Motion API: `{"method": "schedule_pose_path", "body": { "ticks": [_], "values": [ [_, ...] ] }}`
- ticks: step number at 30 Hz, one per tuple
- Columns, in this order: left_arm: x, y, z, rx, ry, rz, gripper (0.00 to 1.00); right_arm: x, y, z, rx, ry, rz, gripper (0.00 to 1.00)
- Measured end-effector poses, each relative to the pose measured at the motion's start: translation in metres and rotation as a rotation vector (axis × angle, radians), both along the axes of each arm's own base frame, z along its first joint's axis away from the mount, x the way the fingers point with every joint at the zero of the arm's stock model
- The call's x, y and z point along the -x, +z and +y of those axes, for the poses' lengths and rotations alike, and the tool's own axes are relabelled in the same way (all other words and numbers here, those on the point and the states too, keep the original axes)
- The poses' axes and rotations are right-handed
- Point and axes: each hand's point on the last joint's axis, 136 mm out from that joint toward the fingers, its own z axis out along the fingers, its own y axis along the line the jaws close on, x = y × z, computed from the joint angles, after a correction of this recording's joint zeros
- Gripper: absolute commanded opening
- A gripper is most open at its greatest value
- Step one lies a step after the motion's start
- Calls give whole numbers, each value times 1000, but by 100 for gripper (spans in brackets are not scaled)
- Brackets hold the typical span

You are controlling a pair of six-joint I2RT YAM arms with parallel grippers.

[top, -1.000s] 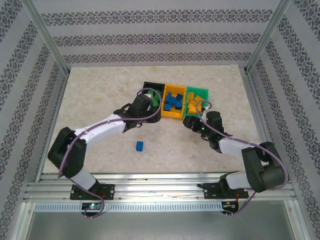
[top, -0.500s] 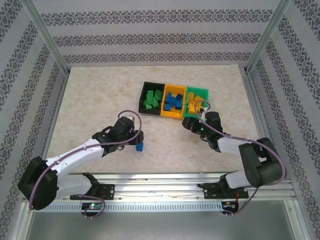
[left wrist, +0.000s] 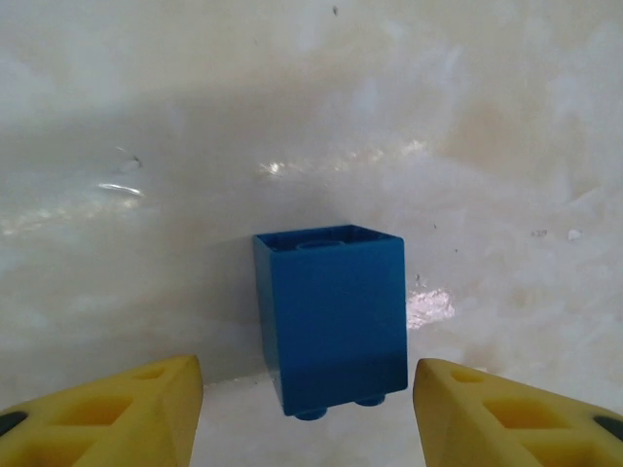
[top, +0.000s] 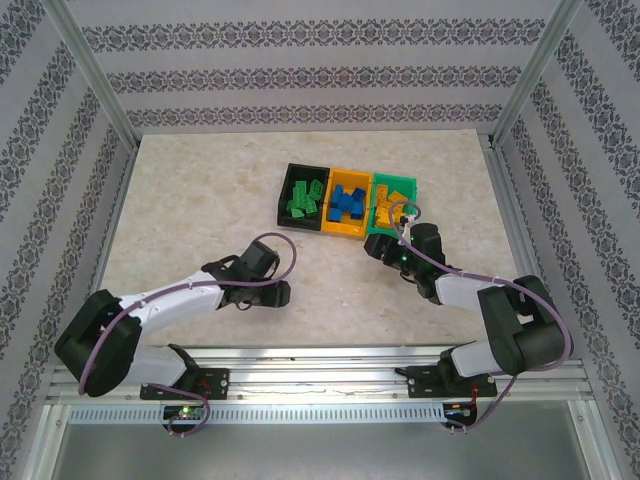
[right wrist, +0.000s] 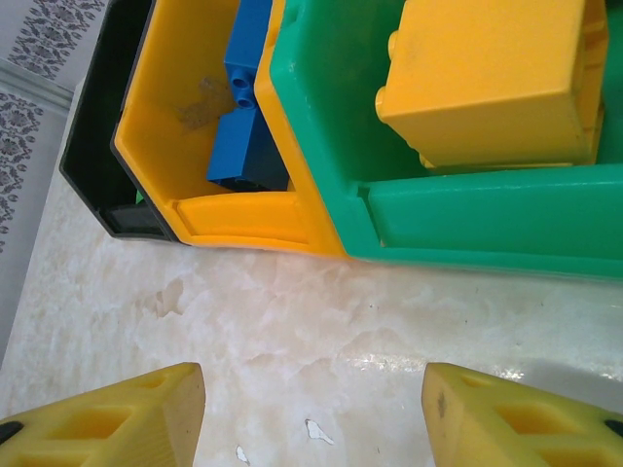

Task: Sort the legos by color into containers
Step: Pick up the lego from the middle-left of the table.

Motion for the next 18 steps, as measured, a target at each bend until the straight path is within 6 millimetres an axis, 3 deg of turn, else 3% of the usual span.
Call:
{"method": "schedule_pose_path", "body": {
  "ticks": [9,18],
  "values": [
    [-3,-2,-14,-32,-59,29,56,0,2,0,-1,-1,-6,61],
    [-10,-4,-19,-105,-99,43,40,0,3,0,-2,-1,-10,61]
  ]
}}
